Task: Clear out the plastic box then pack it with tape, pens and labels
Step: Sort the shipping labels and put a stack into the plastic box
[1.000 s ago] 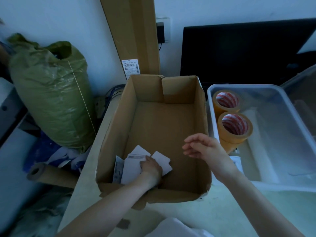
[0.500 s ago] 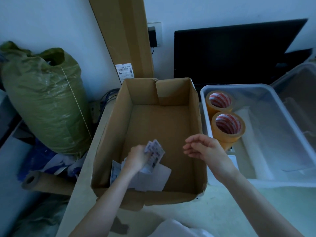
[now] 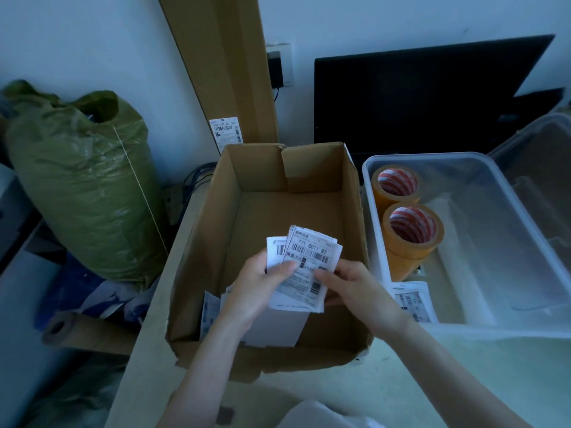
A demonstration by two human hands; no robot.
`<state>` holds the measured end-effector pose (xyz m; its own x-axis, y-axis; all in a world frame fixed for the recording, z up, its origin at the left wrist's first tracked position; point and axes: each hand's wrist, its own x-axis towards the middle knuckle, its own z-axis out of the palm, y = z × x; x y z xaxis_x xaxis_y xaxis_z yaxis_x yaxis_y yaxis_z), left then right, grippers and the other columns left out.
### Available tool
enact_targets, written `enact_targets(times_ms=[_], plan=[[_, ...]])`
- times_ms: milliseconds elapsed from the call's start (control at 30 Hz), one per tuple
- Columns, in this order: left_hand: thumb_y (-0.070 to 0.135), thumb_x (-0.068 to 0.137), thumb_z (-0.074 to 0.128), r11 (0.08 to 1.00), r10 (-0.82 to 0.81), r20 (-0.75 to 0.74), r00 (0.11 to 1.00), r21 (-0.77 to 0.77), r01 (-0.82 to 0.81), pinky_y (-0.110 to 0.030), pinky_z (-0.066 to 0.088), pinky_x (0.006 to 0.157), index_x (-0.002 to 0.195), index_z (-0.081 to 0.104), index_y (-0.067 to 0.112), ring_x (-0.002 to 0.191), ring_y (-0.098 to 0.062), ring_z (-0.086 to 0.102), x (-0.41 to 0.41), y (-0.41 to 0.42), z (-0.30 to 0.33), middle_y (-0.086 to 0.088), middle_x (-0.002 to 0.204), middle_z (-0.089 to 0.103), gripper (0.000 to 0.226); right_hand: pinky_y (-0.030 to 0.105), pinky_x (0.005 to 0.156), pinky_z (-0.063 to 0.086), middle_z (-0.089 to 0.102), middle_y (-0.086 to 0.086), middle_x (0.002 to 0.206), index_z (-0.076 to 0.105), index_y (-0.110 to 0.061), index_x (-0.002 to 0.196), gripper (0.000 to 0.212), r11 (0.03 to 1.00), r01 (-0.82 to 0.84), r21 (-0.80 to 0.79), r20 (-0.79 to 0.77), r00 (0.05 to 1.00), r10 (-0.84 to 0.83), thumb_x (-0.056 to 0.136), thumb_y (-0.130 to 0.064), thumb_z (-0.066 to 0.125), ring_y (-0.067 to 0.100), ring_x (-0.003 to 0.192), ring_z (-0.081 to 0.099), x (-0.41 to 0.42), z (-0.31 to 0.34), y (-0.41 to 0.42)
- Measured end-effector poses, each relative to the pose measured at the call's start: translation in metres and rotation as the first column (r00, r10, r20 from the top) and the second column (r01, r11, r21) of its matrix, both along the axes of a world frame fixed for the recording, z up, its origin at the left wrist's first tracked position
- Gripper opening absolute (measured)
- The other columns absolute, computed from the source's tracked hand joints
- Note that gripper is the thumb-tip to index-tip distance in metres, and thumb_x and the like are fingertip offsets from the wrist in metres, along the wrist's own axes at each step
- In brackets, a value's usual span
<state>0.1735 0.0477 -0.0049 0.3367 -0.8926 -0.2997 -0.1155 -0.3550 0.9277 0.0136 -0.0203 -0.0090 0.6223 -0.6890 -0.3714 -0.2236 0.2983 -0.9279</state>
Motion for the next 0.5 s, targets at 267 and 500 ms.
enact_targets(times_ms=[267, 500], plan=[[0.033, 0.099, 0.044, 1.0, 0.01, 0.162, 0.987, -0.029, -0.005, -0.024, 0.05, 0.059, 0.091, 0.068, 0.018, 0.06, -0.005, 0.061, 0.012, -0.007, 0.009, 0.01, 0.064, 0.065, 0.029, 0.036, 0.08, 0.06, 0.074, -0.002, 0.102, 0.066, -0.017, 0.107, 0.02, 0.995, -0.077, 0.066, -0.008, 0.997, 0.077, 0.097, -0.017, 0.049, 0.015, 0.093, 0.072, -0.012, 0.002, -0.006], [0.033, 0.098, 0.047, 0.996, -0.076, 0.154, 0.985, -0.035, 0.082, -0.016, 0.048, 0.059, 0.095, 0.071, 0.021, 0.056, -0.007, 0.054, 0.014, -0.015, 0.015, 0.002, 0.063, 0.059, 0.027, 0.035, 0.08, 0.059, 0.072, -0.003, 0.105, 0.062, -0.024, 0.109, 0.019, 0.985, -0.158, 0.069, -0.023, 0.987, 0.16, 0.098, -0.018, 0.048, 0.015, 0.095, 0.071, -0.012, 0.003, -0.006]])
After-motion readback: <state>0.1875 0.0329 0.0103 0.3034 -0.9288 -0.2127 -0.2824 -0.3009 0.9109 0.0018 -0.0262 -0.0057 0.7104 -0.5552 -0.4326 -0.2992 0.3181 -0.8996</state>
